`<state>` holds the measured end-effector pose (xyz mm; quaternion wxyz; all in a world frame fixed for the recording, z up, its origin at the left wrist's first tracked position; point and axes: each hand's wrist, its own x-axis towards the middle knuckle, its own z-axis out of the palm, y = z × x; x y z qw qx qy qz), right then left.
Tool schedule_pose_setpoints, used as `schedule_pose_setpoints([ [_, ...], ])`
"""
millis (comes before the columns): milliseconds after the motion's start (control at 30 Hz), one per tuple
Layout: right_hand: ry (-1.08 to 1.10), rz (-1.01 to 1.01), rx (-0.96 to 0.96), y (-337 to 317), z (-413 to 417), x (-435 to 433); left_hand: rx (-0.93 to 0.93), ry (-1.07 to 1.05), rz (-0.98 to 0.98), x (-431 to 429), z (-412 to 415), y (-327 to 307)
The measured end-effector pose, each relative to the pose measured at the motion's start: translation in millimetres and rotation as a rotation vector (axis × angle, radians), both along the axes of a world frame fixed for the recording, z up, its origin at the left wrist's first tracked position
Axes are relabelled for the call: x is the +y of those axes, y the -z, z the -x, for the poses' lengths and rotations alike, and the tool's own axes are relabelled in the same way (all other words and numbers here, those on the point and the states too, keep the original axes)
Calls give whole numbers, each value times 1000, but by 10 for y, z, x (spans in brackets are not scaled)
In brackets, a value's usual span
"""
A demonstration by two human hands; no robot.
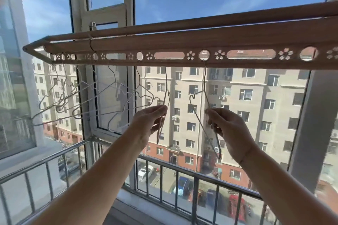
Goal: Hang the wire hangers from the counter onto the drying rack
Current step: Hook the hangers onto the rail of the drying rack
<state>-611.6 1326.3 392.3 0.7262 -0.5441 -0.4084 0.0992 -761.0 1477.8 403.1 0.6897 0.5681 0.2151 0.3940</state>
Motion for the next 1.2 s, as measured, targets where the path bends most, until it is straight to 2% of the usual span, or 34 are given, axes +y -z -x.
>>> schedule_pose_setpoints([
  [133,-21,-8,52,95,40,-9,30,-45,-115,58,182,251],
  [233,-29,4,117,251,28,-14,12,-72,-102,51,345,432],
  [367,26,71,143,546,4,6,113,-38,-82,-59,479,731],
  [500,28,233,37,887,25,-75,246,16,-79,-211,511,1103],
  [633,-11,329,-47,1213,79,-308,378,99,-193,-439,400,1496],
  [900,159,401,-107,1609,-229,-1135,444,381,-335,-1242,-109,1912],
  [1200,377,449,-89,1826,-662,-2663,443,589,-467,-2539,-877,2114],
])
